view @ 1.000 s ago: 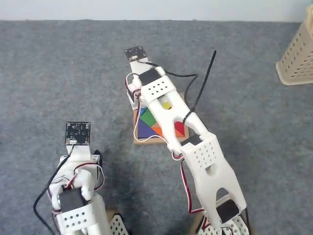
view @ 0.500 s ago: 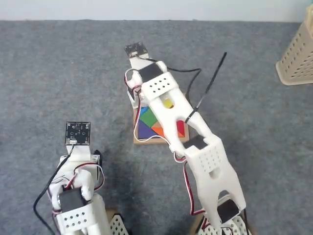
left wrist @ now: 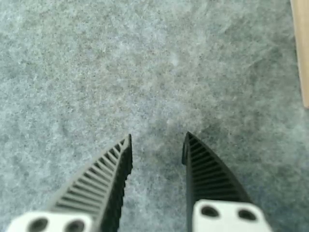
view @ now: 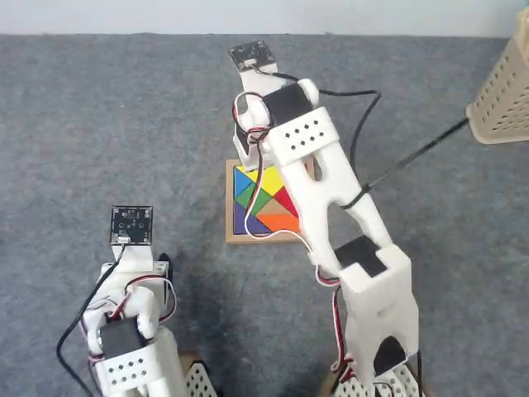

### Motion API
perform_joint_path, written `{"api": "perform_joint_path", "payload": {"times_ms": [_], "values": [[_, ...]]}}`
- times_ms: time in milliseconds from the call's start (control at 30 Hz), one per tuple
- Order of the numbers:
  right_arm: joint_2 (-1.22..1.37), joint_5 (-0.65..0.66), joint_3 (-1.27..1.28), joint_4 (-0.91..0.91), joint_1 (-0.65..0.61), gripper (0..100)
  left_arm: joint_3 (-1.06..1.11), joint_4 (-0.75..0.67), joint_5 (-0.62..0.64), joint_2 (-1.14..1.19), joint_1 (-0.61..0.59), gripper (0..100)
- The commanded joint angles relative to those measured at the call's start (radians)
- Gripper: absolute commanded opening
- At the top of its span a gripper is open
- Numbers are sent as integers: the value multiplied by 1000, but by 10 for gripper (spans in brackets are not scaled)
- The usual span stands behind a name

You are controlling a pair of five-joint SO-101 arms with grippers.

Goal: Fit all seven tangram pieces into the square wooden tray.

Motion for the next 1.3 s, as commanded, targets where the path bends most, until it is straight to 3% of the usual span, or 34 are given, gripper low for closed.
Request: {"api": "perform_joint_path", "payload": {"times_ms": [0,433,800,1267], "values": [[-125,18,80,42,35,6,-12,3,-6,-8,-5,168],[-685,21,918,-246,120,6,-12,3,-6,-8,-5,168],[-1086,23,1835,-768,180,6,-12,3,-6,-8,-3,168],[-1632,23,2202,-980,463,6,-12,3,-6,-8,-3,168]]}}
